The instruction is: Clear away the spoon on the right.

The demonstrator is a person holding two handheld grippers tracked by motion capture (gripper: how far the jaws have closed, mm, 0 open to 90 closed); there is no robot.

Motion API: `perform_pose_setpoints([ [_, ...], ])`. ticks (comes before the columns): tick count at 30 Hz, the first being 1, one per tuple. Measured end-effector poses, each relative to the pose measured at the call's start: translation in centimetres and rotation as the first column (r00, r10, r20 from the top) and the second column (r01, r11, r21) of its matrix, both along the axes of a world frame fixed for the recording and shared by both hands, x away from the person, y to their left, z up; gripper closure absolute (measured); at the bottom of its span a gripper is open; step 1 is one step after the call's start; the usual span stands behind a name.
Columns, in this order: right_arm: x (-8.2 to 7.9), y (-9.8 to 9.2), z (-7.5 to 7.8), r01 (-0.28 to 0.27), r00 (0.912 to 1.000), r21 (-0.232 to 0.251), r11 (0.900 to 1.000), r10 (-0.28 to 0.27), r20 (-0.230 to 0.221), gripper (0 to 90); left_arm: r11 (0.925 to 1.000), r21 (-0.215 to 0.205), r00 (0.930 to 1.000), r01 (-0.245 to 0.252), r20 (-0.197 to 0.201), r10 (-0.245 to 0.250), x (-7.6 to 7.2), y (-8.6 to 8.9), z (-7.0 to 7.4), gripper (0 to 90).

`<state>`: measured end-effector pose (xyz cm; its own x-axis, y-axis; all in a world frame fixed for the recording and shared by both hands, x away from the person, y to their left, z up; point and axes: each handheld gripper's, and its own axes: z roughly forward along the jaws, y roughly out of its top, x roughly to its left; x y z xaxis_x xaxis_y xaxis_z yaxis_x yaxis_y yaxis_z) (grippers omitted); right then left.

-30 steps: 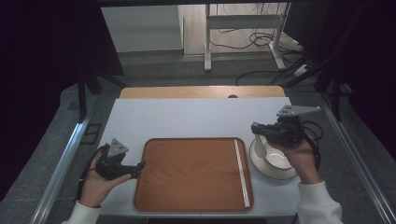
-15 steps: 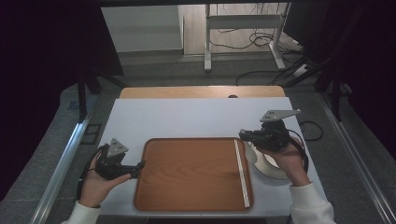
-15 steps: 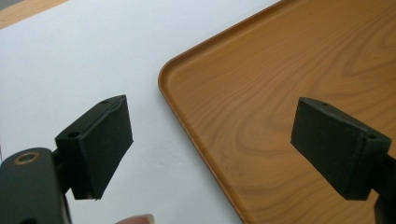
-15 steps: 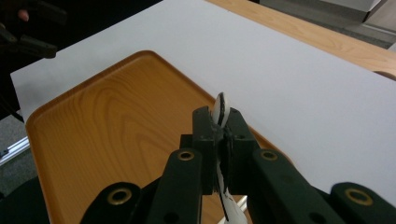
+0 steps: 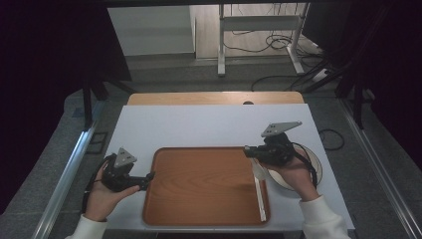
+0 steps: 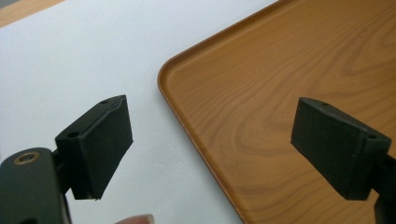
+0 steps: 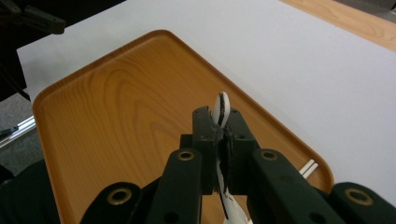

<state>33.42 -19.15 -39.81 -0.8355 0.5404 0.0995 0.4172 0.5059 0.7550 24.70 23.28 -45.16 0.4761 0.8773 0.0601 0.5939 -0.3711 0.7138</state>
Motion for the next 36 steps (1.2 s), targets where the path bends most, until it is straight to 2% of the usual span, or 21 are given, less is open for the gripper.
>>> perform_pose_setpoints([
  [11,0.0,1.6,-1.5,-0.028,0.9989,-0.044,0.999,0.026,-0.038,85.6,1.0000,0.000,1.0000,0.000,0.001,0.000,0.0,0.0,0.0,12.3],
  [21,-0.1,4.0,-3.8,-0.064,0.9957,-0.118,0.991,0.055,-0.074,85.4,1.0000,0.001,1.0000,0.002,-0.002,-0.002,0.0,0.0,0.0,12.3],
  [27,-0.6,5.6,-4.9,-0.100,0.9923,-0.163,0.982,0.086,-0.089,85.4,1.0000,0.001,1.0000,0.004,-0.003,-0.004,0.0,0.0,0.0,12.3],
  [32,-1.0,7.0,-6.0,-0.129,0.9899,-0.221,0.967,0.112,-0.087,85.1,1.0000,-0.001,1.0000,0.002,-0.002,-0.002,0.0,-0.1,0.0,12.2],
  [36,-1.1,7.8,-6.8,-0.144,0.9877,-0.242,0.960,0.125,-0.094,84.9,1.0000,0.003,1.0000,0.007,-0.005,-0.007,0.0,-0.1,0.0,12.2],
])
